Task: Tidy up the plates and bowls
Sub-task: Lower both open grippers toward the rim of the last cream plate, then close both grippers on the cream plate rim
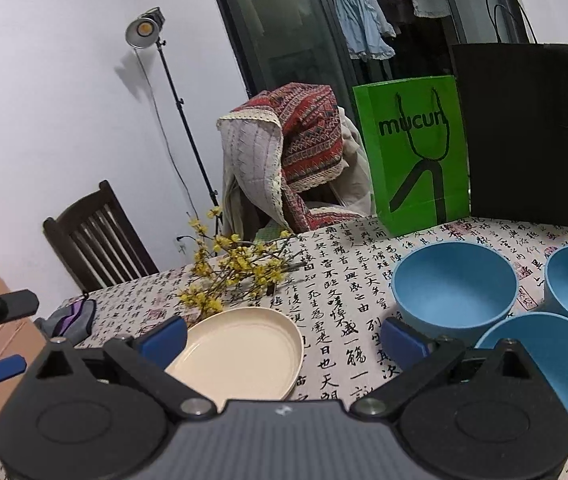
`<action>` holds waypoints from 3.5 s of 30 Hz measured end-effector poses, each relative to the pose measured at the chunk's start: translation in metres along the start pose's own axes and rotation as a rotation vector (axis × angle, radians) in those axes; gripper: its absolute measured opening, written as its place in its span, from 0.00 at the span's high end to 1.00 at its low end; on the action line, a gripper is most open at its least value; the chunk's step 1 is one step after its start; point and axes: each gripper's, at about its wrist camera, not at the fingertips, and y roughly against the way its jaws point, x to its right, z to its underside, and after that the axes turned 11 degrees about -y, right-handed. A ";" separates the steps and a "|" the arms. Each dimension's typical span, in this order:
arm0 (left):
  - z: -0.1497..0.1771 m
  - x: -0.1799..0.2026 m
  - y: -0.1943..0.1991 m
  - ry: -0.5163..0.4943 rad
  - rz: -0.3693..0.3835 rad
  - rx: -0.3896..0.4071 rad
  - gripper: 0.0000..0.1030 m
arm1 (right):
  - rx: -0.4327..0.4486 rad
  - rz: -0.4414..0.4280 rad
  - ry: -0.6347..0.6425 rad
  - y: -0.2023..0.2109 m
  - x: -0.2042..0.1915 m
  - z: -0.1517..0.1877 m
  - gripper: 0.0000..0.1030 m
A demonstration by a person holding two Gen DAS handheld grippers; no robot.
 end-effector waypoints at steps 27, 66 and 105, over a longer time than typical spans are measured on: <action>0.021 -0.044 -0.071 0.037 -0.117 -0.137 0.00 | -0.058 0.072 0.026 -0.052 -0.012 0.008 0.00; 0.037 -0.056 -0.109 0.010 -0.211 -0.230 0.00 | -0.142 0.090 0.076 -0.104 -0.005 0.016 0.17; 0.072 -0.034 -0.152 -0.129 -0.127 -0.217 0.53 | -0.302 0.123 0.107 -0.181 -0.004 0.030 0.68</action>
